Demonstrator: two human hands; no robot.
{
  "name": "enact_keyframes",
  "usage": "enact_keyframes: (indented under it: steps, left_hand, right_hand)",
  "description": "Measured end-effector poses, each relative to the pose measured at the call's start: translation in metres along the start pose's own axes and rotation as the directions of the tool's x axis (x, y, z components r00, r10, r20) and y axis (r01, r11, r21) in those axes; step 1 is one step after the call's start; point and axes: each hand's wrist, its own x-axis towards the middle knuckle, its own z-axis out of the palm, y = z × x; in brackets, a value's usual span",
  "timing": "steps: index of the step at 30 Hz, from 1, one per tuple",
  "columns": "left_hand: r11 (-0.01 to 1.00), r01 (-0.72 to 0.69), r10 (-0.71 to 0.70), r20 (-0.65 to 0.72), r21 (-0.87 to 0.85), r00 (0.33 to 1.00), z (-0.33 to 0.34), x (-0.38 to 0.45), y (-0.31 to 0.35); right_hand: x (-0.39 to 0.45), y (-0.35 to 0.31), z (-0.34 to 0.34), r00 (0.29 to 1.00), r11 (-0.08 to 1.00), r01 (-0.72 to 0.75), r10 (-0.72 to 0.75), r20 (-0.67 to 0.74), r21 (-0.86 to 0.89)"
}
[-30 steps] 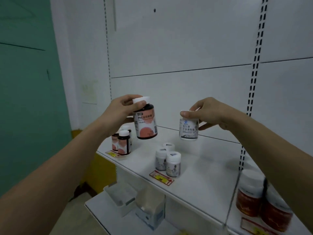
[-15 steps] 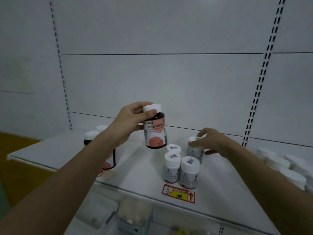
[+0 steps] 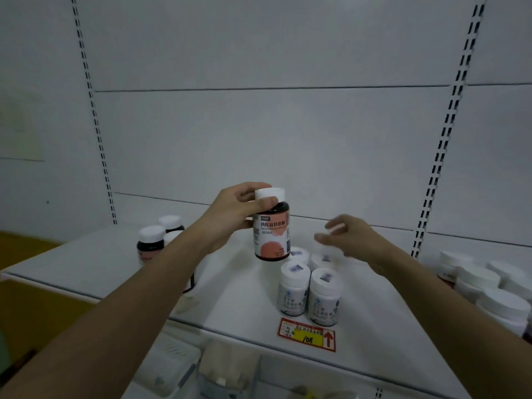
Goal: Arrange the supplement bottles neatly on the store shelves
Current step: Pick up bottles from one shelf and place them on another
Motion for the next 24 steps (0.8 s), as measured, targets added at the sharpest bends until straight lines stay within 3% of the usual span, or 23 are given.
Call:
enact_keyframes:
  steps: [2, 6, 15, 18, 22, 24]
  left_hand:
    - [1.000, -0.016, 0.016, 0.001, -0.006, 1.000, 0.004, 0.000, 0.011]
    - [0.998, -0.067, 0.067, 0.009, -0.017, 0.998, 0.012, -0.004, 0.034]
    - [0.995, -0.100, 0.100, -0.050, -0.003, 0.994, 0.027, -0.030, 0.040]
    - [0.990, -0.100, 0.105, -0.050, 0.101, 0.993, 0.035, -0.054, 0.017]
    - [0.987, -0.079, 0.088, -0.059, 0.138, 0.994, 0.042, -0.072, -0.002]
    - [0.988, -0.067, 0.079, -0.080, 0.142, 0.994, 0.041, -0.075, -0.005]
  right_hand:
    - [-0.014, -0.023, -0.008, 0.979, 0.969, 0.203, -0.202, -0.023, 0.139]
    - [-0.040, -0.054, -0.002, 0.923, 0.931, 0.286, -0.331, 0.194, 0.226]
    - [-0.053, -0.048, 0.010, 0.926, 0.844, 0.314, -0.374, 0.057, 0.435]
    - [-0.055, -0.044, 0.012, 0.936, 0.809, 0.289, -0.352, 0.027, 0.512]
    - [-0.056, -0.036, 0.017, 0.938, 0.808, 0.234, -0.334, 0.093, 0.540]
    - [-0.055, -0.034, 0.018, 0.935, 0.853, 0.221, -0.323, 0.146, 0.473]
